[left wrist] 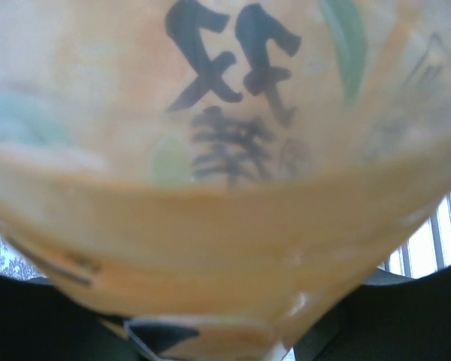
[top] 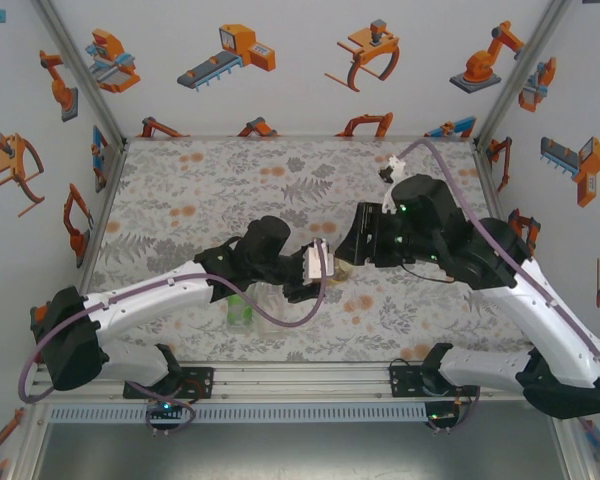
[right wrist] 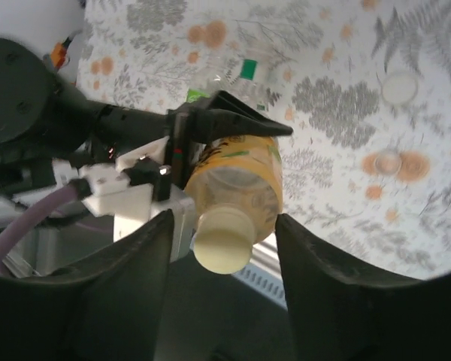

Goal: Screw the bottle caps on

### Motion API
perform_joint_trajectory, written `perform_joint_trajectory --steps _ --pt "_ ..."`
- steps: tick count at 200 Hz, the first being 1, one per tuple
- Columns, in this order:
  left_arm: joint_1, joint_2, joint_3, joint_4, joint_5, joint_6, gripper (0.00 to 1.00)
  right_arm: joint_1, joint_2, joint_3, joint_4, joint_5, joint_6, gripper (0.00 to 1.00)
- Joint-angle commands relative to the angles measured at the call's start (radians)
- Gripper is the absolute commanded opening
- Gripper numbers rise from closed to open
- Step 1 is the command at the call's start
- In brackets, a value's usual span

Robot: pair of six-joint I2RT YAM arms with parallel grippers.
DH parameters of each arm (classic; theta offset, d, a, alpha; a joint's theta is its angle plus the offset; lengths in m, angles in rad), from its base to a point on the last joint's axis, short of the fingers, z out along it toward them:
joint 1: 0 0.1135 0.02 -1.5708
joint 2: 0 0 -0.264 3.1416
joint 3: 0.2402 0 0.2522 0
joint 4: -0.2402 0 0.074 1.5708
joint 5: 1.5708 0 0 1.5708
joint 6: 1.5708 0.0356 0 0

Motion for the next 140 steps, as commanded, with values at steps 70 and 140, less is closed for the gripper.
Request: perform_joint_trajectory --steps 70,140 --pt "-0.013 0.0 0.065 -0.055 0.129 0.055 0.0 0.006 -0.037 0.089 -0.166 -0.418 -1.254 0.6" --pt "-0.014 -0.002 0.081 -0.096 0.131 0.064 0.0 0.006 0.023 0.119 -0.173 -0.489 -1.355 0.49"
